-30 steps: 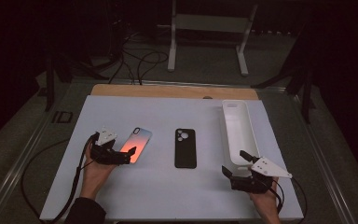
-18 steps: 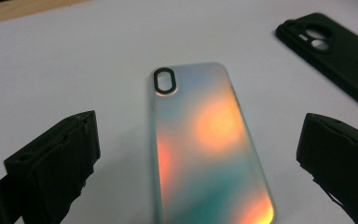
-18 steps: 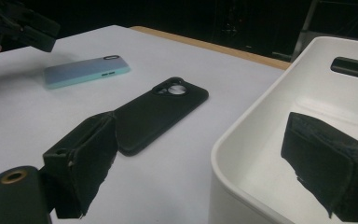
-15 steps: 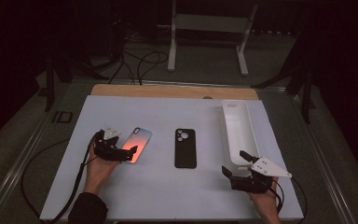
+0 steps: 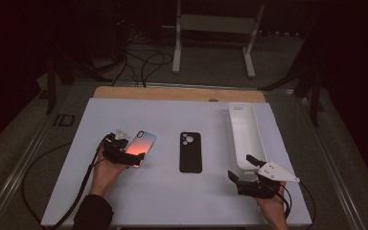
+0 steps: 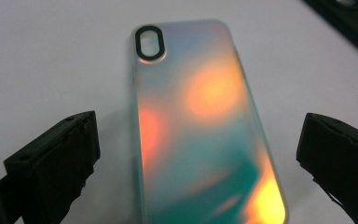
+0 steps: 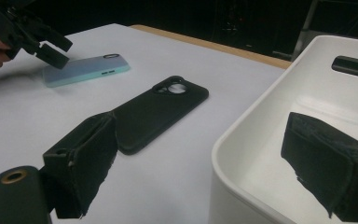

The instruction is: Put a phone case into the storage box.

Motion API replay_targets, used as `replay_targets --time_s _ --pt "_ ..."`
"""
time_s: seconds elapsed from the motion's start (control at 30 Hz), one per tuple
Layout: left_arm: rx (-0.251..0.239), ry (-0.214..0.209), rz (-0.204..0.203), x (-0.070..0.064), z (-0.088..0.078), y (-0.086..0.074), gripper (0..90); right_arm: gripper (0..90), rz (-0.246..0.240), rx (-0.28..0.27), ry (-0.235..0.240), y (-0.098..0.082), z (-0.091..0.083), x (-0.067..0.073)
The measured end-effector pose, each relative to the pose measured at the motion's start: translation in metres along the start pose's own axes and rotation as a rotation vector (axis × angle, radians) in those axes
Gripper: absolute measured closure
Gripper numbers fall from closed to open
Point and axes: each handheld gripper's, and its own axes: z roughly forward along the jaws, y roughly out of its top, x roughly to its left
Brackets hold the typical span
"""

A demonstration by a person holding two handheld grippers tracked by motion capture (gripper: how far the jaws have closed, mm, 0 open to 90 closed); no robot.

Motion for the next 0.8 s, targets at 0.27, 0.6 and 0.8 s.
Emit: replay_targets --time_s 0.27,0.6,0.8 --pt "0.074 0.006 0.010 -0.003 0.008 0.000 0.0 10.5 0.000 0.001 0.001 0.000 0.000 0.000" --pt "0.124 0.032 0.005 -0.005 0.017 -0.001 0.1 10.5 0.003 0.002 -0.004 0.000 0.000 0.000" --pt "0.112 0.043 0.004 -0.007 0.017 -0.001 6.4 10.6 -0.001 0.004 -0.002 0.000 0.001 0.000"
